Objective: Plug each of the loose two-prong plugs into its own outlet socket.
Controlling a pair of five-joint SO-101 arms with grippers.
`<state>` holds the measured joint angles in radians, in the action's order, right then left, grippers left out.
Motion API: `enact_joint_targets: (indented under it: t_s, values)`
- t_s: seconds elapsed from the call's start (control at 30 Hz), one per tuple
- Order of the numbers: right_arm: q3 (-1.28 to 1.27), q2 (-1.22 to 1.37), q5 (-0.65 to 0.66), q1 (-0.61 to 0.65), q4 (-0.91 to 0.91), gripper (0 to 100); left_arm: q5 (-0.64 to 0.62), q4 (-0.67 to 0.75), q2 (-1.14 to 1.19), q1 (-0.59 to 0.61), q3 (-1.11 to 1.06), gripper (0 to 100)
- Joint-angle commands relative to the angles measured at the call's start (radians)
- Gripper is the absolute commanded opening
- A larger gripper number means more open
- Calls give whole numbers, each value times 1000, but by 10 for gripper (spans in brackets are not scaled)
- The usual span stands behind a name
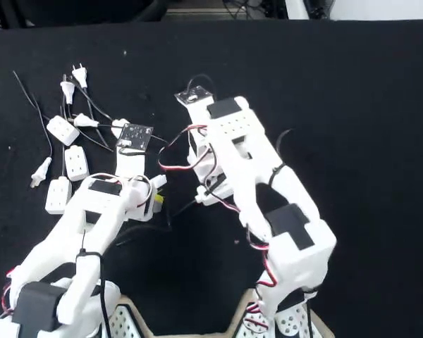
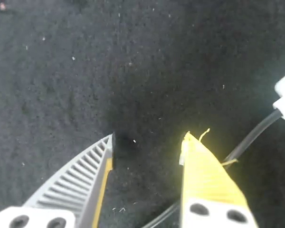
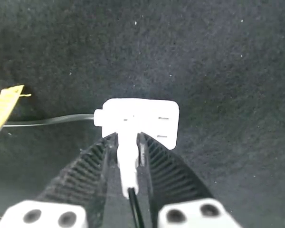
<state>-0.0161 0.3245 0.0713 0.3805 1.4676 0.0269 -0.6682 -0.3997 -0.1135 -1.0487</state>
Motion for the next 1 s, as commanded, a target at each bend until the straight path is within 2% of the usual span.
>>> enact_joint_targets:
  t_s: [0.0, 0.23, 0.43, 0.67, 0.97]
  values:
    - [39, 33, 5, 6, 9, 11, 2, 3, -5, -7, 12, 234]
    - [5, 93, 11, 5, -2, 11, 2, 3, -5, -5, 15, 234]
    - [-85, 102, 11, 5, -114, 11, 2, 8, -5, -12, 13, 234]
    - [-113, 99, 12, -2, -120, 11, 2, 9, -5, -12, 15, 234]
    - [-234, -151, 12, -14, -118, 11, 2, 11, -5, -10, 15, 234]
